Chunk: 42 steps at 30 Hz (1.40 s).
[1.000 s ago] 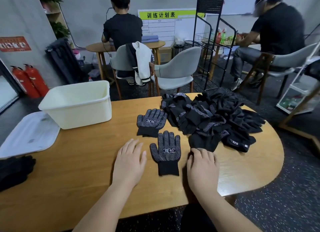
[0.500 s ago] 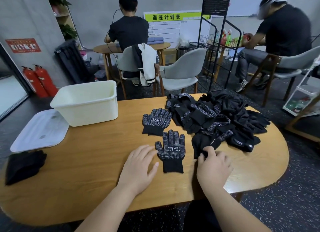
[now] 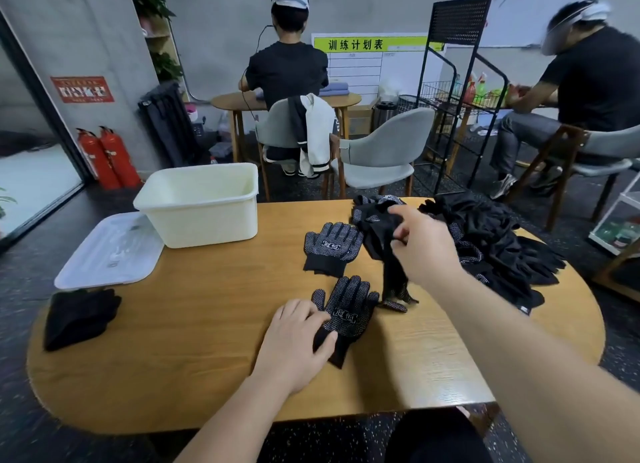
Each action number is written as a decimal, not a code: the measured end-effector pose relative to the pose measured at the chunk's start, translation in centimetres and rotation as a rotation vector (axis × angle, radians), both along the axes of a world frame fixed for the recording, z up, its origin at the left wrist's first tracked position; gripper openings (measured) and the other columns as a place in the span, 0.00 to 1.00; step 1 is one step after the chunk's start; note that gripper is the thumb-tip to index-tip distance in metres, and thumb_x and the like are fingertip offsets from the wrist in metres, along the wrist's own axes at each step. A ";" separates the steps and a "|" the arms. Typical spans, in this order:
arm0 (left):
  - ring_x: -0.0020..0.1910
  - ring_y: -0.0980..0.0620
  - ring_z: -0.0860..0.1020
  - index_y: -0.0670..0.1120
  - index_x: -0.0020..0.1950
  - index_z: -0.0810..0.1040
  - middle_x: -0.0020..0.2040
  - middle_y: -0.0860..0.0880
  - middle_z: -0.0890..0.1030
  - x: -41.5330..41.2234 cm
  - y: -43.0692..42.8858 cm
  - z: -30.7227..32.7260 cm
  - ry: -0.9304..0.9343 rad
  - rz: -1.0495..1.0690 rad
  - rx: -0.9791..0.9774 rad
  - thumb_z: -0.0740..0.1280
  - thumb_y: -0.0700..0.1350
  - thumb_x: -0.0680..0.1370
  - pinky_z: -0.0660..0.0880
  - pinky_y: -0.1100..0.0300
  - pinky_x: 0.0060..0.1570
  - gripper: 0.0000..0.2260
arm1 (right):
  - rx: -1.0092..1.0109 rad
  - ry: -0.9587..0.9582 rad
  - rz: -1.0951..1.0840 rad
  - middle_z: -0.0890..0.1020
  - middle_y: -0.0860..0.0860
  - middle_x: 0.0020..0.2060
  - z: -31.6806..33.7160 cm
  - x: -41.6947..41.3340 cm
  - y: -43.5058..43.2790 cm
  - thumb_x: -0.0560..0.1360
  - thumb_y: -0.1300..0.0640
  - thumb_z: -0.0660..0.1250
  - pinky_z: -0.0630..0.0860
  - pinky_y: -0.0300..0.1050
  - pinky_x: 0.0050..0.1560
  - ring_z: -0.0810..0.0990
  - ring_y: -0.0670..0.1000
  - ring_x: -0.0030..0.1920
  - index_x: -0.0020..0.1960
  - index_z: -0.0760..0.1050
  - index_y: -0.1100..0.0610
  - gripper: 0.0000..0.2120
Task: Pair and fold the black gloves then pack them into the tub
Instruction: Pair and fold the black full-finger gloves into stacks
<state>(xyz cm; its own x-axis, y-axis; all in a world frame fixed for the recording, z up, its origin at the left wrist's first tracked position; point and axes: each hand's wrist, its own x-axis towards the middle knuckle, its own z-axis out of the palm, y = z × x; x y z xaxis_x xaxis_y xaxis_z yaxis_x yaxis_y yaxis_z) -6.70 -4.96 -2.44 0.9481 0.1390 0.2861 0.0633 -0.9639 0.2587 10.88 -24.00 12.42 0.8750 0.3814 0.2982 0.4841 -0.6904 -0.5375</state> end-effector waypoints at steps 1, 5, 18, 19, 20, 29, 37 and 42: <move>0.64 0.55 0.67 0.57 0.67 0.79 0.57 0.60 0.70 0.0 0.0 0.0 0.005 0.032 0.001 0.55 0.64 0.83 0.66 0.55 0.71 0.21 | -0.019 -0.022 0.014 0.81 0.43 0.43 1.1 0.8 0.4 0.77 0.65 0.70 0.79 0.48 0.49 0.79 0.49 0.45 0.74 0.73 0.47 0.28; 0.63 0.55 0.68 0.56 0.62 0.80 0.56 0.60 0.69 0.0 0.1 0.0 -0.044 0.053 -0.014 0.58 0.64 0.82 0.67 0.57 0.67 0.18 | -0.055 -0.056 0.132 0.84 0.45 0.44 4.8 2.7 2.7 0.79 0.64 0.69 0.78 0.47 0.59 0.82 0.51 0.49 0.69 0.79 0.52 0.20; 0.68 0.59 0.68 0.55 0.64 0.81 0.66 0.62 0.74 0.7 0.5 -0.4 -0.069 -0.056 -0.071 0.59 0.61 0.82 0.63 0.58 0.72 0.18 | 0.057 -0.560 0.409 0.78 0.49 0.49 0.6 2.7 8.5 0.73 0.68 0.71 0.76 0.46 0.45 0.79 0.54 0.48 0.48 0.80 0.53 0.12; 0.68 0.59 0.69 0.55 0.64 0.81 0.65 0.61 0.74 0.8 0.5 -0.5 -0.075 -0.056 -0.073 0.60 0.61 0.82 0.63 0.58 0.72 0.17 | -0.108 -0.457 0.451 0.79 0.48 0.50 -2.5 2.4 8.4 0.73 0.67 0.71 0.79 0.50 0.46 0.80 0.55 0.49 0.51 0.80 0.50 0.13; 0.68 0.58 0.69 0.54 0.63 0.81 0.65 0.61 0.75 0.8 0.5 -0.5 -0.078 -0.057 -0.073 0.60 0.60 0.82 0.64 0.57 0.72 0.17 | -0.263 -0.335 0.476 0.79 0.47 0.52 -5.6 2.0 8.0 0.74 0.66 0.71 0.80 0.52 0.48 0.81 0.55 0.50 0.54 0.80 0.47 0.15; 0.67 0.57 0.69 0.53 0.63 0.81 0.64 0.60 0.74 1.0 0.5 -0.8 -0.086 -0.067 -0.073 0.61 0.59 0.82 0.65 0.57 0.71 0.16 | -0.129 -0.205 0.349 0.80 0.43 0.63 -16.3 -0.4 2.9 0.80 0.61 0.67 0.83 0.49 0.49 0.83 0.52 0.56 0.60 0.83 0.49 0.13; 0.66 0.58 0.70 0.54 0.62 0.81 0.62 0.61 0.74 0.8 0.7 -1.2 -0.114 -0.089 -0.048 0.62 0.61 0.82 0.68 0.55 0.70 0.16 | -0.398 -0.251 -0.003 0.68 0.55 0.79 -15.4 0.6 -0.1 0.84 0.46 0.60 0.63 0.59 0.78 0.62 0.59 0.81 0.71 0.74 0.49 0.18; 0.63 0.57 0.71 0.55 0.59 0.81 0.60 0.62 0.73 0.8 0.6 -1.1 -0.133 -0.104 -0.048 0.63 0.62 0.82 0.68 0.55 0.67 0.15 | -0.532 -0.078 -0.182 0.57 0.60 0.83 -15.6 0.7 -1.3 0.85 0.35 0.46 0.52 0.61 0.81 0.52 0.62 0.84 0.79 0.67 0.51 0.32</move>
